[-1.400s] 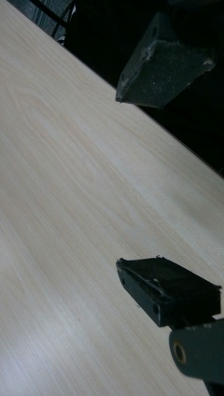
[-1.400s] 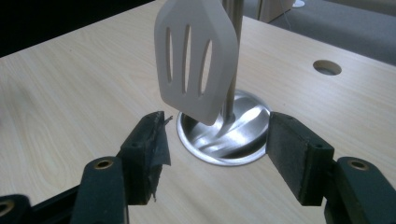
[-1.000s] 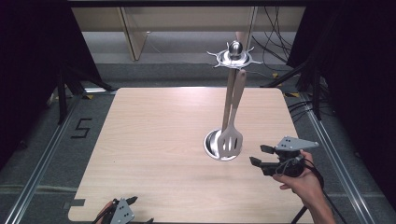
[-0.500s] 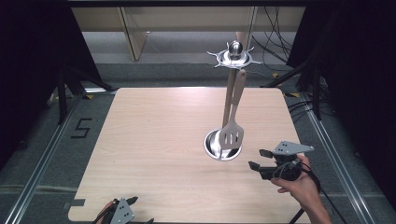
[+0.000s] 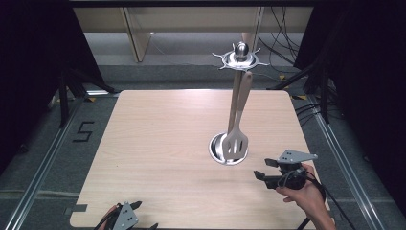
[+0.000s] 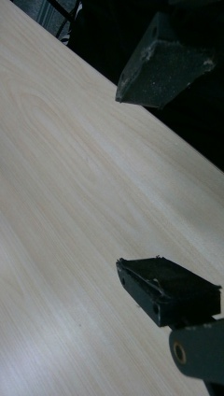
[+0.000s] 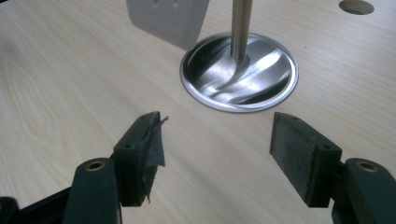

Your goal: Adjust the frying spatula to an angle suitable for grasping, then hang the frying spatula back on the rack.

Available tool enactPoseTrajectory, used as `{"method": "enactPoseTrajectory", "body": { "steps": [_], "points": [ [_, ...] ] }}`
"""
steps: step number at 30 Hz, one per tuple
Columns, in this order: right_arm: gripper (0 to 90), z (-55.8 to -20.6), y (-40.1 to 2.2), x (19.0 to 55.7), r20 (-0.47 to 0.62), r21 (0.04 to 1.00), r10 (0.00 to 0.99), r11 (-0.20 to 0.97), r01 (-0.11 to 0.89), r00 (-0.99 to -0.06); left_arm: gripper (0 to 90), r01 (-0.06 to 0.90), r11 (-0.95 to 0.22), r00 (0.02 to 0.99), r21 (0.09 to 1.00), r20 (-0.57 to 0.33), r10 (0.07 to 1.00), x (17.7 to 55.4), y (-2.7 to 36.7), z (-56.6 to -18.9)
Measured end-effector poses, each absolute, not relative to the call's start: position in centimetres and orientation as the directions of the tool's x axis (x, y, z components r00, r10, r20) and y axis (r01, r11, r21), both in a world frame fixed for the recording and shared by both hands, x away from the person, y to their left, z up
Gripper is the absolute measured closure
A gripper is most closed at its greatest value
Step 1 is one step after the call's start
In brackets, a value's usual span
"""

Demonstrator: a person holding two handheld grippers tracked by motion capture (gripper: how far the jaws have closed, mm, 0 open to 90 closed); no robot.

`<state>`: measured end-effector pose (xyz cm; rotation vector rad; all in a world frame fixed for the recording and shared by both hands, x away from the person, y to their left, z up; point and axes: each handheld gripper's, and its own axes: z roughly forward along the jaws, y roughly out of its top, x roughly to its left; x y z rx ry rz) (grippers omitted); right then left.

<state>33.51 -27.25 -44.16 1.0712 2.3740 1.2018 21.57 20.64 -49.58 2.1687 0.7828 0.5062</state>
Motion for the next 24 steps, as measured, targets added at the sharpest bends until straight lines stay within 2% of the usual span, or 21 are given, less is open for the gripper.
{"method": "enactPoseTrajectory", "body": {
  "steps": [2, 5, 7, 9, 12, 17, 18, 20, 24],
  "points": [
    [35.1, -44.4, -27.3, 33.5, 0.082, 0.782, 0.721, 0.382, 0.494, -0.688, 15.4, 0.374, -0.504, 0.731, 0.779, 0.087, 0.677, 21.6, 20.5, -49.7],
    [35.0, -44.9, -27.2, 33.3, 0.094, 0.768, 0.721, 0.386, 0.511, -0.686, 15.4, 0.357, -0.524, 0.735, 0.773, 0.114, 0.668, 21.9, 20.6, -49.7],
    [34.9, -45.2, -27.1, 33.3, 0.090, 0.765, 0.714, 0.397, 0.507, -0.694, 15.4, 0.368, -0.502, 0.730, 0.783, 0.091, 0.678, 21.9, 20.5, -49.8],
    [34.8, -45.5, -27.1, 33.0, 0.088, 0.763, 0.715, 0.399, 0.509, -0.693, 15.4, 0.354, -0.536, 0.737, 0.766, 0.124, 0.664, 22.1, 20.6, -49.7],
    [34.7, -45.7, -27.4, 32.8, 0.075, 0.756, 0.715, 0.413, 0.507, -0.695, 15.4, 0.368, -0.513, 0.735, 0.776, 0.096, 0.672, 21.9, 20.2, -49.8],
    [34.7, -46.2, -27.5, 32.3, 0.093, 0.742, 0.724, 0.407, 0.532, -0.683, 15.4, 0.341, -0.539, 0.746, 0.770, 0.127, 0.654, 21.9, 20.3, -49.7],
    [34.7, -46.3, -27.5, 32.4, 0.074, 0.751, 0.720, 0.415, 0.513, -0.690, 15.4, 0.344, -0.530, 0.742, 0.775, 0.121, 0.659, 21.8, 20.2, -49.7],
    [34.7, -46.3, -27.5, 32.3, 0.094, 0.739, 0.727, 0.407, 0.536, -0.681, 15.4, 0.363, -0.508, 0.739, 0.781, 0.091, 0.668, 21.7, 20.2, -49.7],
    [34.6, -46.3, -27.7, 32.4, 0.086, 0.748, 0.725, 0.406, 0.525, -0.683, 15.4, 0.357, -0.526, 0.741, 0.772, 0.109, 0.663, 21.8, 20.4, -49.7]
  ]
}}
